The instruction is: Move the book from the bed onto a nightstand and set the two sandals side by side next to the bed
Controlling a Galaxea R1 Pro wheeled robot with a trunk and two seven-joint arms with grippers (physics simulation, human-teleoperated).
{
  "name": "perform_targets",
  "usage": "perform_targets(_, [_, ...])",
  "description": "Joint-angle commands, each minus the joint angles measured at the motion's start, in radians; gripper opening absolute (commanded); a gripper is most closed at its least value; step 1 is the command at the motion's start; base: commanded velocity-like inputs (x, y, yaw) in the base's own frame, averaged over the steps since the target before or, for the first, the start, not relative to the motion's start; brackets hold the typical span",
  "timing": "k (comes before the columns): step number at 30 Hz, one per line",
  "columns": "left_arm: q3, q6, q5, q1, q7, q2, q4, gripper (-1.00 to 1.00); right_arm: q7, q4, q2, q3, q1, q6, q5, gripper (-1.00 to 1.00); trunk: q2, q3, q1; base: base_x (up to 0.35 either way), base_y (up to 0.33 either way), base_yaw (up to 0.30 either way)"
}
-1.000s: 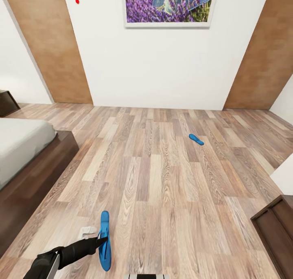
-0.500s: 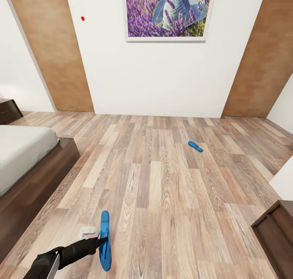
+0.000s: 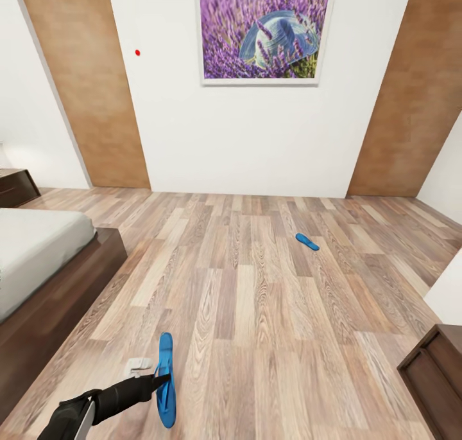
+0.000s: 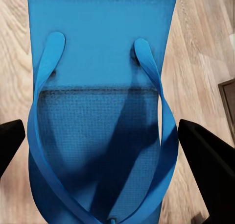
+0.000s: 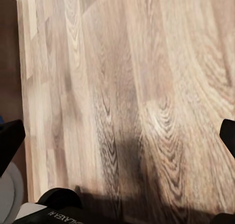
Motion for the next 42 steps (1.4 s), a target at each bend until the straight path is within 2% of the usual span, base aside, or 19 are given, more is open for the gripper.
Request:
perform_targets(1, [0.003,0.008,-0.004,-0.001,-0.005,-0.001,-0.001,-1.00,0.002,0.000,0.000,-0.001,0.000,0.009,-0.006,1.00,0.000,0.003,-0.001,0.000,0.000,0.000])
perform_targets(11, [0.003,0.006,-0.007,-0.001,-0.003,0.000,0.047,-1.00,0.002,0.000,0.000,-0.001,0.000,0.009,-0.006,1.00,0.002,0.042,-0.005,0.000,0.000,0.000])
perform_targets(32, [0.003,0.006,-0.007,0.000,0.002,-0.001,0.053,-1.00,0.000,0.000,0.000,-0.001,0.000,0.009,-0.006,1.00,0.007,0.123,-0.015,0.000,0.000,0.000])
perform_targets(42, [0.003,0.006,-0.007,-0.001,0.002,-0.001,0.053,-1.00,0.000,0.000,0.000,-0.001,0.000,0.009,-0.006,1.00,0.077,0.154,-0.053,0.000,0.000,0.000])
